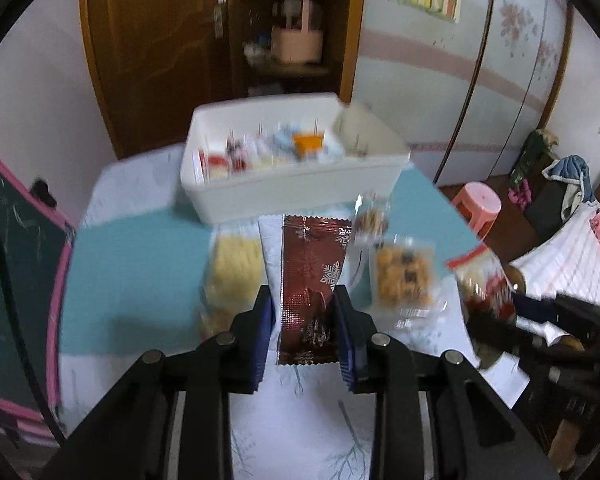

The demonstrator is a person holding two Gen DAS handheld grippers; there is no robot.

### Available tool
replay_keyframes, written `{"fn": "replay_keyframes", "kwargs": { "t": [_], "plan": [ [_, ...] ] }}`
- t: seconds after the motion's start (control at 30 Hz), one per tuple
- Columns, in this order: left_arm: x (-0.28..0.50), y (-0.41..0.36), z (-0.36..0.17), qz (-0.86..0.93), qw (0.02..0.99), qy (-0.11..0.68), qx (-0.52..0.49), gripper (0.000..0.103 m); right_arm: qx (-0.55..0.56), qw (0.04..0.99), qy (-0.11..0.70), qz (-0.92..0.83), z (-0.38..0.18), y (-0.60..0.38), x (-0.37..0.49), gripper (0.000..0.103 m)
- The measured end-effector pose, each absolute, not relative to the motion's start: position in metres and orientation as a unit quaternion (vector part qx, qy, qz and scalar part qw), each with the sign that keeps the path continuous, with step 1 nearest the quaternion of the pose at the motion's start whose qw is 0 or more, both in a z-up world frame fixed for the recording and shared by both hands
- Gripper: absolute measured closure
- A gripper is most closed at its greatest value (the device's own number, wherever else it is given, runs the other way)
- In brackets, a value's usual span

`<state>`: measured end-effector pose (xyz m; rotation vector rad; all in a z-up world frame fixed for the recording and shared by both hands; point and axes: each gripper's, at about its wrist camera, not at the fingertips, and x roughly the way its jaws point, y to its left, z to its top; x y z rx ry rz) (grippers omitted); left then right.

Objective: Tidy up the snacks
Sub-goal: 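Lift both packets over the white bin and open both grippers inside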

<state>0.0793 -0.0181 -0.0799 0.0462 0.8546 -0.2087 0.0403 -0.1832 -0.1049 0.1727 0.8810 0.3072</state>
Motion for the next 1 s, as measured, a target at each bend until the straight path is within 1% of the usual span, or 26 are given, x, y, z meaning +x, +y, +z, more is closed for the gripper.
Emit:
{"fn": "replay_keyframes", "kwargs": {
  "t": [0.3,0.5,0.63,0.77,1.0],
  "plan": [
    [0.121,-0.006,0.014,-0.092,0.932,0.349,0.038,0.076,0.076,0.929,0.326,0.159,-0.002,-0.186,0.102,0.057],
    [0.17,-0.004,0.052,-0.06,0.943,0.322,0.052,0.075,0.085,0.941,0.288,0.157,0.048,-0.185,0.159,0.057],
    [0.21,-0.004,0.058,-0.051,0.941,0.331,0.039,0.075,0.093,0.944,0.283,0.143,0.06,-0.182,0.192,0.057],
    [0.244,-0.001,0.05,-0.045,0.939,0.341,0.026,0.075,0.102,0.943,0.287,0.135,0.061,-0.185,0.223,0.057],
    [0.291,-0.007,0.02,-0.032,0.928,0.369,0.031,0.074,0.095,0.94,0.307,0.116,0.044,-0.181,0.266,0.056]
  ]
}}
